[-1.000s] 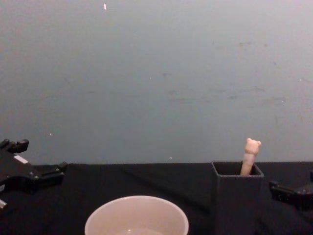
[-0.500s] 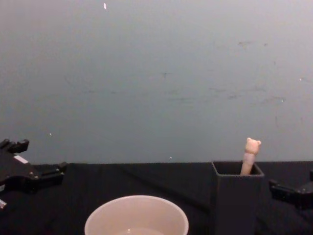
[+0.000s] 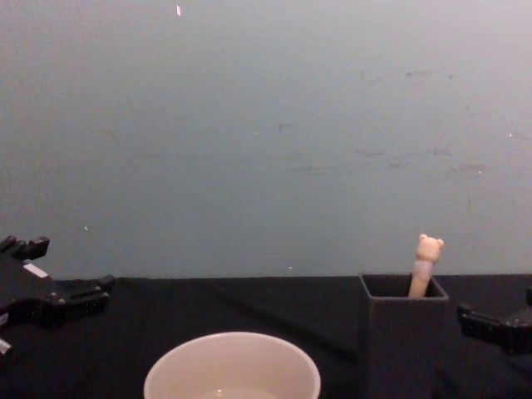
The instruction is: Pick up the stirring spoon with one hand, stir inside the cup, then place it back in its original position.
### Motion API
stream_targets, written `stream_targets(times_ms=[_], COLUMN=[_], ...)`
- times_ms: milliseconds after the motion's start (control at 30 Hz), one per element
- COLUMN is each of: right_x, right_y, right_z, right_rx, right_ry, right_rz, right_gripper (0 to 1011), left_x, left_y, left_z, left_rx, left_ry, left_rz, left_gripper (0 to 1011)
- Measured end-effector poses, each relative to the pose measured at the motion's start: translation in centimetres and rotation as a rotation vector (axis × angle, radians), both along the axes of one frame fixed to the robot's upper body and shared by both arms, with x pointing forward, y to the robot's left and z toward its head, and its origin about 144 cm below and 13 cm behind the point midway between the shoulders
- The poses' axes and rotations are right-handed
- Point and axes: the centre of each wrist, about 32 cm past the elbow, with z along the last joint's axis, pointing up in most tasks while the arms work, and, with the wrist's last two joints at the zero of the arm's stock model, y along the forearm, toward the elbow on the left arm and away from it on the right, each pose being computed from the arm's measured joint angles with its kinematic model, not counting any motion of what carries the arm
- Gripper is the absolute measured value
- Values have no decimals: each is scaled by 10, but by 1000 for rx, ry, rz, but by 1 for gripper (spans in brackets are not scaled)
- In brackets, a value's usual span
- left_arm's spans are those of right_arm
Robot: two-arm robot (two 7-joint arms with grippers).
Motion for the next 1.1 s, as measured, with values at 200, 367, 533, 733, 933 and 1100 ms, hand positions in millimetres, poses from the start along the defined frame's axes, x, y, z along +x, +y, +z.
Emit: stream_targets(times_ms=[200,367,533,733,933,1100], right_x=[0,0,0,0,0,0], right_y=[0,0,0,0,0,0], right_z=[0,0,0,0,0,0], right_rx=[0,1,1,2,2,2], right_ry=[-1,-2,-2,-2,-2,-2], right_rz=[0,0,-1,0,0,-1], right_gripper=[1000,1000,1000,1000,1002,1000], left_x=[0,0,0,0,0,0], left_y=[0,0,0,0,0,0], left_z=[0,0,0,0,0,0], left_rx=[0,0,0,0,0,0], left_ry=[0,0,0,0,0,0], left_rz=[0,0,0,0,0,0], left_gripper=[1002,1001,1001,1001,1001,1002])
